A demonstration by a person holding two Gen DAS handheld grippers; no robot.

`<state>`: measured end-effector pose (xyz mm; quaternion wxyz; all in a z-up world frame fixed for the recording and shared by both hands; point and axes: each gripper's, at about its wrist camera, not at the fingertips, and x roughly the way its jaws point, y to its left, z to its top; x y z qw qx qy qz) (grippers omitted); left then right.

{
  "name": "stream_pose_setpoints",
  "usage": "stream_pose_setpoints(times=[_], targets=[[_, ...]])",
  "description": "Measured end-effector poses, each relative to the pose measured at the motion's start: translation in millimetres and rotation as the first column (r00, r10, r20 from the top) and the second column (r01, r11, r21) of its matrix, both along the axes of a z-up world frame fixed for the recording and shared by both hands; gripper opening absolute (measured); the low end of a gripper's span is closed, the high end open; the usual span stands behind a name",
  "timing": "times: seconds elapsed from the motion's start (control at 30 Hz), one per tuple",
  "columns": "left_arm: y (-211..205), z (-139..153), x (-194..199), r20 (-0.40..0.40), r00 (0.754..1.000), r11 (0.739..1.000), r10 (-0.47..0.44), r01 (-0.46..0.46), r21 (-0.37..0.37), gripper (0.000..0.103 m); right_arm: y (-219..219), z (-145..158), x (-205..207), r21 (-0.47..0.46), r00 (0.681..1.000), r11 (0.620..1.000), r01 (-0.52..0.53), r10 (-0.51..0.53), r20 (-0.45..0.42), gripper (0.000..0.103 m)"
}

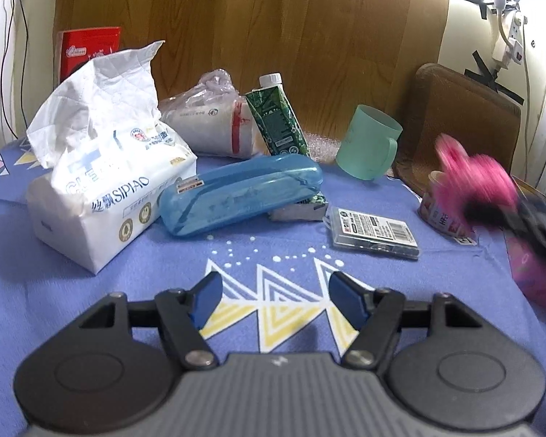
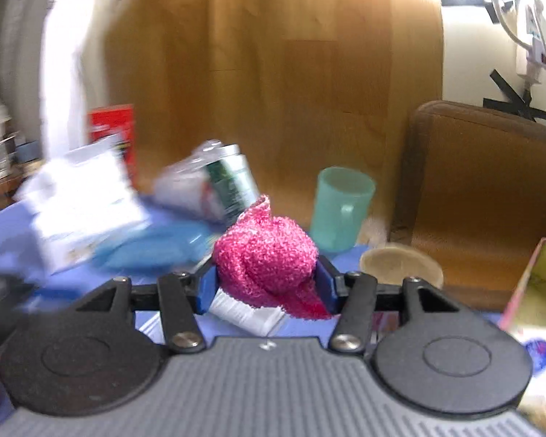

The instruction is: Organize soft objects

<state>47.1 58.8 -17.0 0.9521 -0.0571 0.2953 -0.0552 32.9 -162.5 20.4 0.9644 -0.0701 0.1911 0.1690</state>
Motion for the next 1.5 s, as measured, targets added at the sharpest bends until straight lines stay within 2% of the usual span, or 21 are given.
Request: stream_pose_setpoints(times=[0.13,0.3,0.33,0.4,0.5,0.87,1.5], targets=[[0,-2,3,-0.027,1.000,1.000,-0.007,0.007,-0.006,0.072,-7,-23,-51,-0.017,0.991,0.997,-0.075,0.073,-0.114,0.058],[-3,-2,2,-0.032,1.000,1.000,-0.001,0.002,0.025,0.077,4,-52,-60,-0.049,0.980,0.994,-0.096,0.086,-0.181,0.064],[-4,-2,1,-0.028,1.000,1.000,-0.001,0.002,0.028,0.079,4,-52,-60,-0.056,0.981,0.994,-0.091,0.080,-0.174,0.071],[-3,-1,0,-0.019,1.000,1.000,0.003,-0.002,0.027,0.091,4,-51,-61,-0.050,0.982,0.994,-0.093,0.083,-0.171,0.081],[-1,-1,1,-0.016,1.000,1.000,0.002,-0.002,0.018,0.092,1,-53,-58,-0.024,0.980,0.995,-0.092,0.086,-0.181,0.086],[-1,-2,3,-0.027,1.000,1.000,-0.006,0.006,0.002,0.092,-4,-56,-54,0.026,0.970,0.995,-0.094,0.098,-0.220,0.087],[0,0,0,-0.011,1.000,1.000,-0.026,0.026,-0.013,0.095,-9,-56,-53,0.053,0.974,0.996,-0.066,0.076,-0.214,0.087]])
